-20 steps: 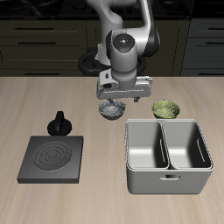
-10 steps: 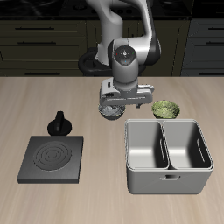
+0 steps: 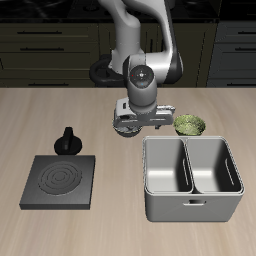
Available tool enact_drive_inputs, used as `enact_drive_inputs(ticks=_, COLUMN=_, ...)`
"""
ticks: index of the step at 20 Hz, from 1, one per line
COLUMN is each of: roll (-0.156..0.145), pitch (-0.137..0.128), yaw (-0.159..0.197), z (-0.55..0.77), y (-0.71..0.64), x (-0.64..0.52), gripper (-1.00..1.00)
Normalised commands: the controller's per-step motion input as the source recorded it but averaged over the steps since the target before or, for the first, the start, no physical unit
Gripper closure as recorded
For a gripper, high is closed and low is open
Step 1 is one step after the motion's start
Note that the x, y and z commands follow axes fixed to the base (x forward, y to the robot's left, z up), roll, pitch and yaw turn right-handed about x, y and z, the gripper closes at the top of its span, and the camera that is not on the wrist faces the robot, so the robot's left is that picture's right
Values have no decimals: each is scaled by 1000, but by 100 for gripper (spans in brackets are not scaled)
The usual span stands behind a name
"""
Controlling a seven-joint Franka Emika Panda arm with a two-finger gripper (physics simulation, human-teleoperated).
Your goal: Place the black bowl on the flat stove
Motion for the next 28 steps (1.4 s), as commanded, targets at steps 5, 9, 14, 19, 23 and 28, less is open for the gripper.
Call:
enact_drive_inputs(ticks=5, roll=24, pitch=33, yaw=-38, z=-181, y=-1, x=-66, gripper=100)
enact_drive_inputs(ticks=9, roll=14, pitch=-4, yaw=-34, z=31, y=-44, x=-44, gripper=100)
enact_drive_inputs(ticks=14, roll=4, pitch=-25, yaw=-15, z=135, y=-12, x=2, gripper=100)
enact_drive_inputs(ticks=19, roll=7, pitch=-56, yaw=18, z=287, y=-58, x=-25, gripper=100)
enact_drive_inputs(ticks=23, roll=-7, pitch=-65, yaw=34, z=361, y=-86, x=4, gripper=100)
enact_drive_inputs(ticks=28, roll=-30, pitch=-88, yaw=24, z=475, y=-179, x=-12, gripper=100)
